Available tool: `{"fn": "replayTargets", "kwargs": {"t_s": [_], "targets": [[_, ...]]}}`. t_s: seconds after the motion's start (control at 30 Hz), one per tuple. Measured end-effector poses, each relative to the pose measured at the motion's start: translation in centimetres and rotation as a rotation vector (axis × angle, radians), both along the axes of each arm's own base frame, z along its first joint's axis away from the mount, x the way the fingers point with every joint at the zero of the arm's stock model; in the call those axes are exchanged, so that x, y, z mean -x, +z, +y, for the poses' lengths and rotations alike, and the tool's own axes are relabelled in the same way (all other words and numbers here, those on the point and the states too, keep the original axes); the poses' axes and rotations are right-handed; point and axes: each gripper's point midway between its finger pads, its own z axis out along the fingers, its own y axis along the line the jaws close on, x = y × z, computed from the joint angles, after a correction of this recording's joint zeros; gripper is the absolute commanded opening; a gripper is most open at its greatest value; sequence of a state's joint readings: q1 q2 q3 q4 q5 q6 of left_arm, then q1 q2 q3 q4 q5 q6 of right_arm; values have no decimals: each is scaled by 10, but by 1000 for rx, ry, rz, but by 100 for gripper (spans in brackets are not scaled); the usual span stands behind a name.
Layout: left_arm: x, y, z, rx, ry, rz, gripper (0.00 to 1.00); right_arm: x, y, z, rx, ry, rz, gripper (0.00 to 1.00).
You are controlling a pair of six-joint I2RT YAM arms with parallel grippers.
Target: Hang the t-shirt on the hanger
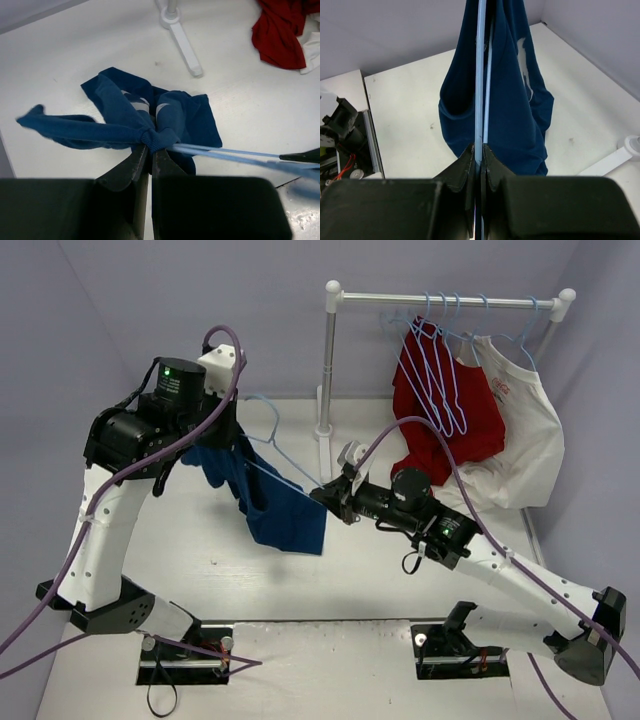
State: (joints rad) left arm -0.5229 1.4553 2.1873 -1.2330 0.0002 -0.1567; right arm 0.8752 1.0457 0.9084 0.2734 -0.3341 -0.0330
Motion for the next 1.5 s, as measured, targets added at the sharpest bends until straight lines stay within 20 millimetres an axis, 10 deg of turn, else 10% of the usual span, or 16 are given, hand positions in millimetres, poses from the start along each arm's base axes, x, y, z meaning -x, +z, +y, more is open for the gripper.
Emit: {"fn": "replayTargets", "kwargs": {"t_s": [0.43, 0.97, 1.23, 1.5], "targets": [[12, 57, -40, 90, -156, -142, 0, -13, 52, 13, -97, 31, -70, 0], [34, 59, -65, 71, -254, -184, 1, -15, 52, 13, -160, 50, -79, 0], [36, 60, -58, 49, -258, -226, 57, -17, 42, 10, -159, 46, -63, 0], [45, 63, -36, -2, -249, -286, 63, -19, 27, 8, -142, 41, -35, 0]]}}
